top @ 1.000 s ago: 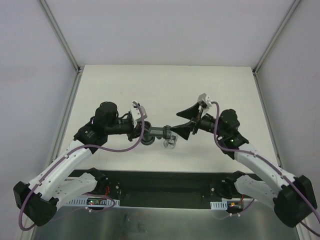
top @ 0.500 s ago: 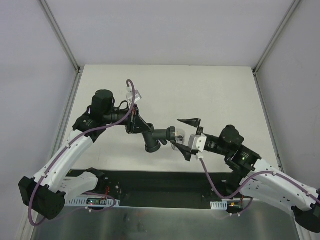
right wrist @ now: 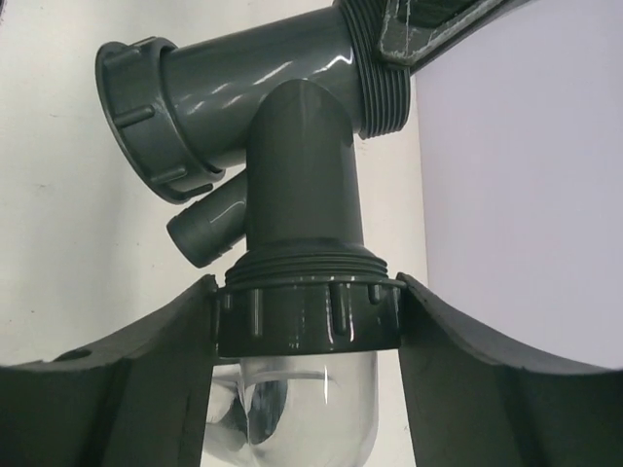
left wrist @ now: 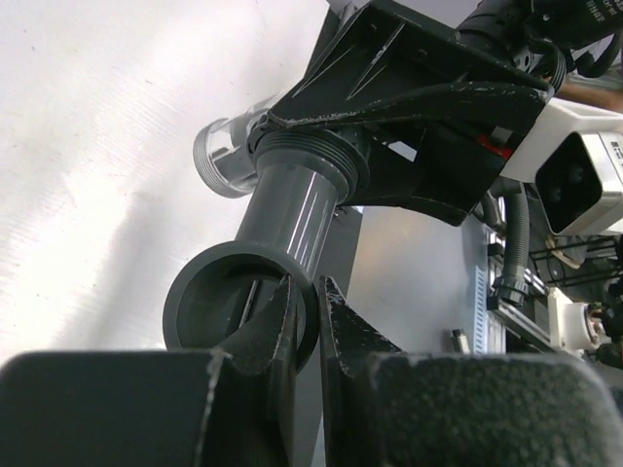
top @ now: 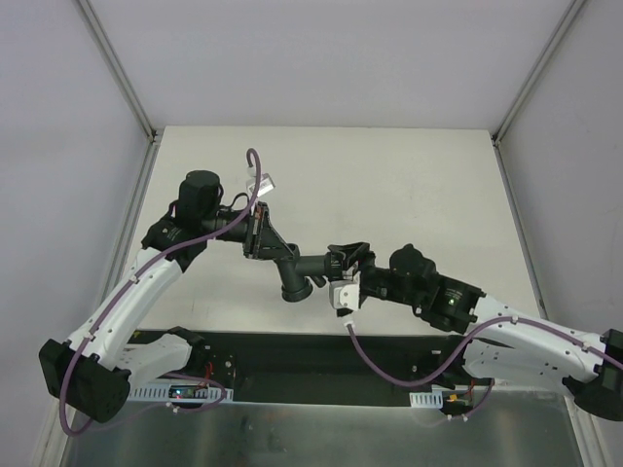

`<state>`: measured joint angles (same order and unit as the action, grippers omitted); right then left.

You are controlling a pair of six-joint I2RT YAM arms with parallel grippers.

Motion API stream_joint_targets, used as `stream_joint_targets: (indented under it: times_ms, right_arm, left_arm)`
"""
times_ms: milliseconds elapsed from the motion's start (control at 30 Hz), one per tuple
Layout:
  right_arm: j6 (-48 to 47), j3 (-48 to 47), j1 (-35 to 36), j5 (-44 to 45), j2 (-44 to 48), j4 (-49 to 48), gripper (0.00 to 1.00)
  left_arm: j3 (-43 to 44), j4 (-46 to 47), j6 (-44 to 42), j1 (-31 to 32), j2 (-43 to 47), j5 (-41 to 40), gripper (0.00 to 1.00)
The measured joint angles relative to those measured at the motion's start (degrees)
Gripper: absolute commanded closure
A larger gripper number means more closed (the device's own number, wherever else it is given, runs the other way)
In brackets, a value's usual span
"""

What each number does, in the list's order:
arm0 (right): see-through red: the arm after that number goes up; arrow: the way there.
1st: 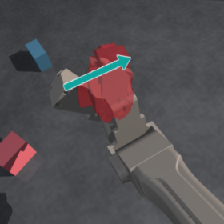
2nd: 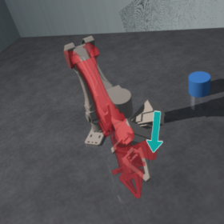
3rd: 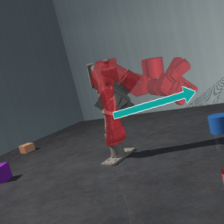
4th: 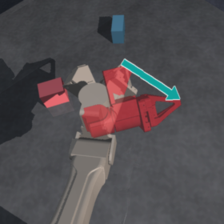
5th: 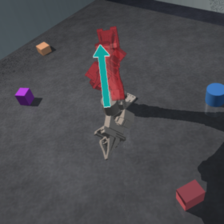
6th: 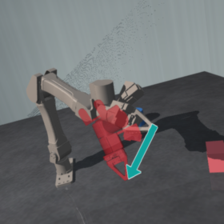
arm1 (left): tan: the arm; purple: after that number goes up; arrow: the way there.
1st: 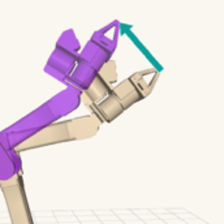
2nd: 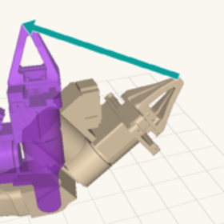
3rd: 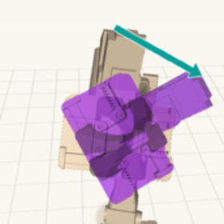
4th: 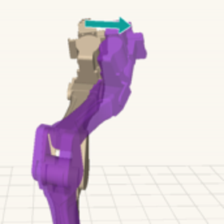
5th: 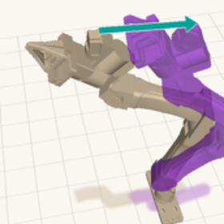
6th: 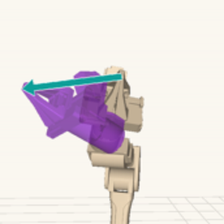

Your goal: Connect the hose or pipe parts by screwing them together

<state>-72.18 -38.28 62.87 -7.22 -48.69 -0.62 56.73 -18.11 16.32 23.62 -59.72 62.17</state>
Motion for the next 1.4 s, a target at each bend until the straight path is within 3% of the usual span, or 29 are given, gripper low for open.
stream_joint_targets:
  times_ms: [167,533,833,1067,1167,1200,1400]
  right_arm:
    - [5.77,-1.53,-1.51,-2.75,-2.12,0.92,0.58]
    - [33.51,-5.55,-16.26,-27.78,-13.22,-0.42,0.57]
    - [42.66,-5.55,-18.36,-33.88,-16.87,-1.14,0.64]
    - [53.44,-5.53,-22.6,-44.37,-21.66,-6.6,0.72]
    - [55.63,-5.25,-23.23,-46.31,-22.45,-7.82,0.73]
    - [55.89,-4.98,-23.32,-46.62,-22.45,-8.35,0.73]
    - [54.03,-2.86,-24.04,-44.3,-21.16,-10.21,0.74]
  left_arm:
    - [-0.57,-0.74,-7.61,-0.24,1.42,-1.79,1.0]
    - [-2.89,0.74,-27.69,4.2,5.88,-14.1,1.0]
    - [-4.85,1.95,-32.3,6.36,7.37,-16.24,1.0]
    - [-7.65,4.22,-34.4,6.36,10.36,-15.54,1.0]
    - [-7.78,4.33,-34.32,6.32,10.45,-15.17,0.73]
    - [-7.76,4.39,-33.73,6.34,10.45,-15.21,0.58]
    - [-5.6,2.78,-27.43,6.78,8.55,-14.64,0.43]
